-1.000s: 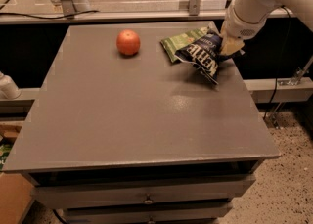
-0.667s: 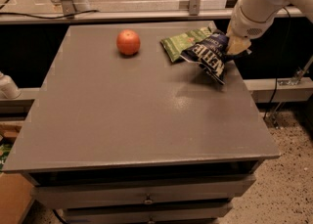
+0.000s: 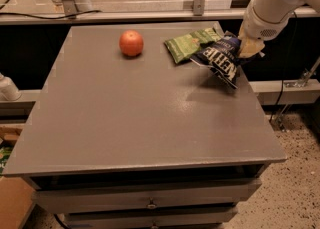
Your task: Move blue chip bag near green jalapeno chip bag
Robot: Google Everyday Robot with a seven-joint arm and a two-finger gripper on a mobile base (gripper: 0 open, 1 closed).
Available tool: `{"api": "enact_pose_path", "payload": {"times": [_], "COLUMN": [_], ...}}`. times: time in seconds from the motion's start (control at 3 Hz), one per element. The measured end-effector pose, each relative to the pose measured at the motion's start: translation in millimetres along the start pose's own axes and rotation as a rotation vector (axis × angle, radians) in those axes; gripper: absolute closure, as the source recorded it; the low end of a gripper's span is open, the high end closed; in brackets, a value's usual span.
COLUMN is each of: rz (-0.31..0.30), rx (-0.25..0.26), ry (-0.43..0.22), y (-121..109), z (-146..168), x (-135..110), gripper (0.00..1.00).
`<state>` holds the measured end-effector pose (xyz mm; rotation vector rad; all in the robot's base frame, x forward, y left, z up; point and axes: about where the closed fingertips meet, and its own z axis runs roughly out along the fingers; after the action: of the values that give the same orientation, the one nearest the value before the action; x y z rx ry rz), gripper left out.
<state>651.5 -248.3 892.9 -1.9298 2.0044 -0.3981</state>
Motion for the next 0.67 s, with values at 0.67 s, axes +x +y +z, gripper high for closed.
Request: {"api": "enact_pose_path", "payload": {"times": [0.67], "rz": [-0.001], "rx": [-0.029], "ry": [-0.008], "y": [10.8], "z": [8.8], "x": [-2.8], "gripper": [0.35]}}
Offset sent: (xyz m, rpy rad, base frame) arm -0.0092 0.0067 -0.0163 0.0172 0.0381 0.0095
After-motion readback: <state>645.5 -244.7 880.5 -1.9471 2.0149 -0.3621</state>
